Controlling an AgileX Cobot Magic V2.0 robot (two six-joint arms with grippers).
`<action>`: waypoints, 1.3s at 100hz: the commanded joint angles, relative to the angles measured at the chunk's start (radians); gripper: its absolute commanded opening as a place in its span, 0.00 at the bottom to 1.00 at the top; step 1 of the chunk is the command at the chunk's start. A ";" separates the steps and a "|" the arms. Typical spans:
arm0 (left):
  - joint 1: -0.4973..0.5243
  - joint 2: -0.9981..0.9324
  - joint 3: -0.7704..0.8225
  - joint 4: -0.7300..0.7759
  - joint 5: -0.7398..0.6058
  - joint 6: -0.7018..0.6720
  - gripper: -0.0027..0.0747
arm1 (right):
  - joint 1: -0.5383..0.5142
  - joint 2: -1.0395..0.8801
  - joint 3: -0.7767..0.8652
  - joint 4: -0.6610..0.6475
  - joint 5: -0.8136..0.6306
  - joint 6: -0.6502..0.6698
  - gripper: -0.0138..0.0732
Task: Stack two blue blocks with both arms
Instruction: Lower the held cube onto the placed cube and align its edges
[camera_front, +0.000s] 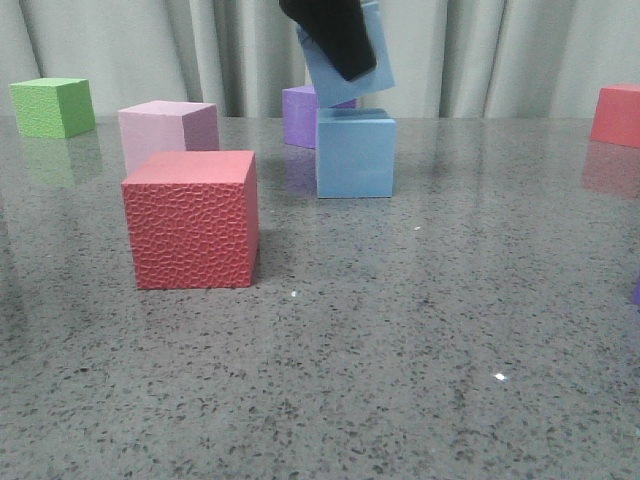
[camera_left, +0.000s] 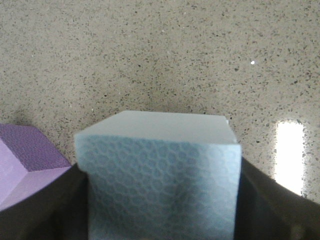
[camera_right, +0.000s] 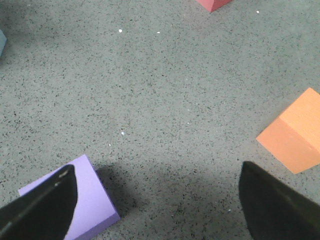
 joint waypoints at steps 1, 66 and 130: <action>-0.007 -0.057 -0.032 -0.039 -0.010 0.001 0.39 | -0.008 -0.002 -0.024 -0.021 -0.064 -0.008 0.90; -0.007 -0.052 -0.032 -0.039 0.014 0.018 0.39 | -0.008 -0.002 -0.024 -0.021 -0.063 -0.008 0.90; -0.007 -0.042 -0.032 -0.054 0.020 0.018 0.39 | -0.008 -0.002 -0.024 -0.024 -0.063 -0.008 0.90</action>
